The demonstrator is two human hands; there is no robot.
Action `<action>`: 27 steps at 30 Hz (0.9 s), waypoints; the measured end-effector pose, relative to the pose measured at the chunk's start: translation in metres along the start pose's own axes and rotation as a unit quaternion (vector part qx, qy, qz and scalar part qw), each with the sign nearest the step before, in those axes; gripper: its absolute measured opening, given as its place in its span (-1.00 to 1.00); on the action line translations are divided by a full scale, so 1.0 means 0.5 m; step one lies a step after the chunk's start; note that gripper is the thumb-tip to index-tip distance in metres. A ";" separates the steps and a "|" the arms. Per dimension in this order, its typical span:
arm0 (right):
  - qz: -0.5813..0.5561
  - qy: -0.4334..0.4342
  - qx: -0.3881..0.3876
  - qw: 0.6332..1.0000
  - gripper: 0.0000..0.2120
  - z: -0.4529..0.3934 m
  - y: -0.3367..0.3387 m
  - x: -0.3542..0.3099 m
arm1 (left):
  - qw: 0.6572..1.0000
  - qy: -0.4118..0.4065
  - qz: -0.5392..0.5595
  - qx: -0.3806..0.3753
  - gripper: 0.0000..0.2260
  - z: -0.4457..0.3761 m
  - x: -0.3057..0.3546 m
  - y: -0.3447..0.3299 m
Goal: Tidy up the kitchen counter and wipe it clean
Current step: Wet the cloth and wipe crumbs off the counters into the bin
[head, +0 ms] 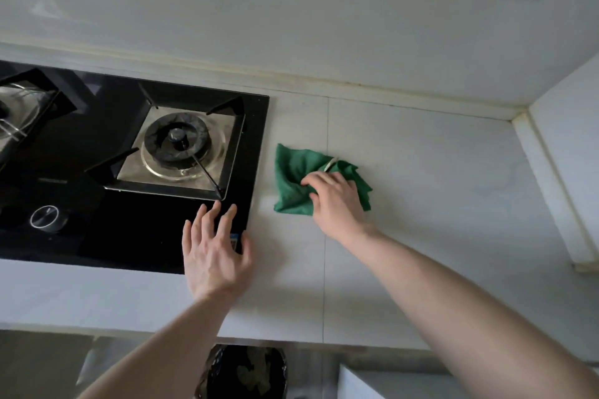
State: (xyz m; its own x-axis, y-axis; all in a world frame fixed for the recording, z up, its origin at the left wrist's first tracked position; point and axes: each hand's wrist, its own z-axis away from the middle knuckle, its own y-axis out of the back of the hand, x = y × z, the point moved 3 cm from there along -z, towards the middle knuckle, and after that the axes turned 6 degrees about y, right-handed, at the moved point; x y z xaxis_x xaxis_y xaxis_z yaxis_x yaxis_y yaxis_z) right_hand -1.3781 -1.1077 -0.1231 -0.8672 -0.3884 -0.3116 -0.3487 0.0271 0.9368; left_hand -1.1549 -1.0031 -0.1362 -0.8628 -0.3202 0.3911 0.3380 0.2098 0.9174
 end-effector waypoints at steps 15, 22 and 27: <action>0.105 -0.350 0.193 0.911 -0.71 0.307 0.313 0.385 | 1.000 -0.004 0.021 0.004 -0.47 0.016 0.017 0.005; 0.054 -0.519 0.110 0.846 -0.68 0.336 0.226 0.414 | 1.000 -0.009 0.005 0.005 -0.47 0.017 0.013 -0.004; 0.022 -0.443 0.145 0.884 -0.67 0.204 0.140 0.268 | 1.000 -0.026 0.012 -0.010 -0.46 0.011 0.014 -0.012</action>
State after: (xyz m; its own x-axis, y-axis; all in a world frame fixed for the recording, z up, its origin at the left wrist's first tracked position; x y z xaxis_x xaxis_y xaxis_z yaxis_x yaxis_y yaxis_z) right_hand -1.5550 -1.0639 -0.1157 -0.7756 0.4894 -0.3987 -0.2727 0.3098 0.9108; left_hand -1.1650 -1.0016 -0.1396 -0.8725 -0.2678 0.4086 0.3649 0.1988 0.9096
